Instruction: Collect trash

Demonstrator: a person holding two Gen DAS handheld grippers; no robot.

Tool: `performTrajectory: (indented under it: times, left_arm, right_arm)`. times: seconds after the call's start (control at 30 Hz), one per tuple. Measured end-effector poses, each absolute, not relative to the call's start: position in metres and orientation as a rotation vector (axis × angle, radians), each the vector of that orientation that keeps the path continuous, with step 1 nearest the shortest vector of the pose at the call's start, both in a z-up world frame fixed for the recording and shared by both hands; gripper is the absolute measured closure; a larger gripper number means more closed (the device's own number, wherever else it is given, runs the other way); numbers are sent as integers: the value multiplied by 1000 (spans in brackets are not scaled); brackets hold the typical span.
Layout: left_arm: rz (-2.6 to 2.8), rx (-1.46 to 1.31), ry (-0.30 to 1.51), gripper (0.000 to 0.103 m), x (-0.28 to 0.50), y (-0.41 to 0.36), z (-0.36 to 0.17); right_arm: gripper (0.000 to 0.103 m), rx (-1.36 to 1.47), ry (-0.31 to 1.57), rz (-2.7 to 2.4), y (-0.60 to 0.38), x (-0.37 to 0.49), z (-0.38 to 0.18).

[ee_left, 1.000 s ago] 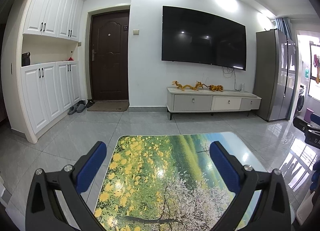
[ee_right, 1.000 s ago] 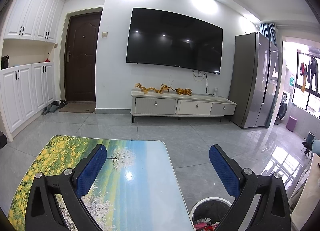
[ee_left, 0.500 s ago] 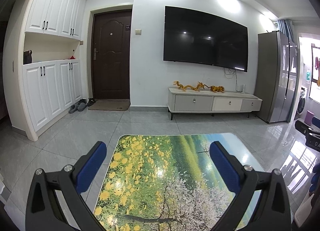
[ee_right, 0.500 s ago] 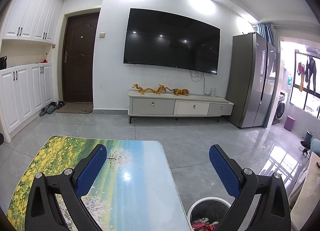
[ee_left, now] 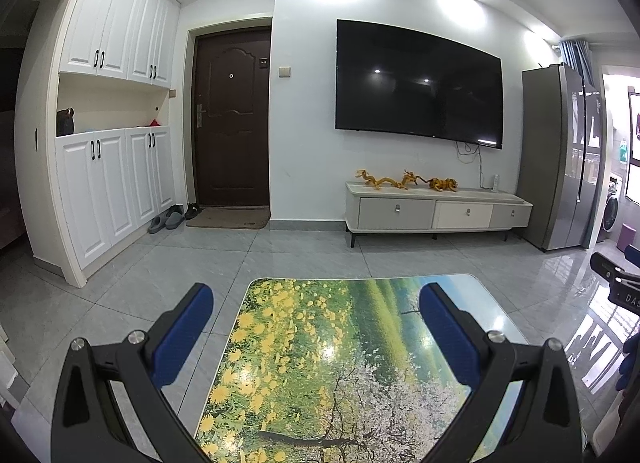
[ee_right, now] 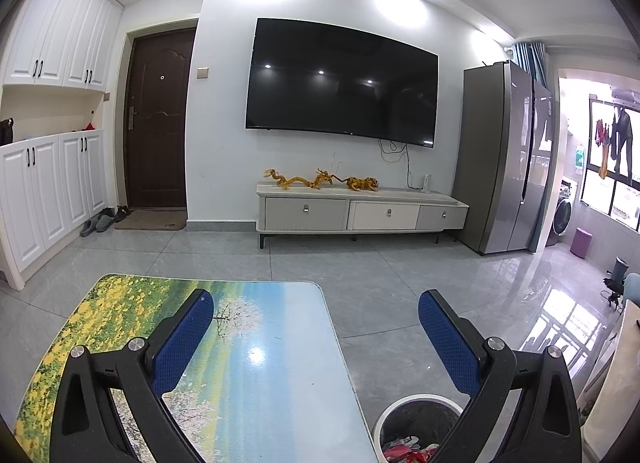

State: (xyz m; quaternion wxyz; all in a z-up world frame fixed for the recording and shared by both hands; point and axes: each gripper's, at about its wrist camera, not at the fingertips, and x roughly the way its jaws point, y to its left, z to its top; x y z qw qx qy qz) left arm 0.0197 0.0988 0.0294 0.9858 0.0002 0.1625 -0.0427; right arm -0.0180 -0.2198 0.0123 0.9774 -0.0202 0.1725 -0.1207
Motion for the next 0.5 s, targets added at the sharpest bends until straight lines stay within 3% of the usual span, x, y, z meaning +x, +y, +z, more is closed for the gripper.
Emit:
performTrajectory:
  times: [0.5]
  left_arm:
    - [-83, -20, 330, 0, 20, 89, 30]
  right_arm:
    - [0, -75, 339, -259, -226, -20, 12]
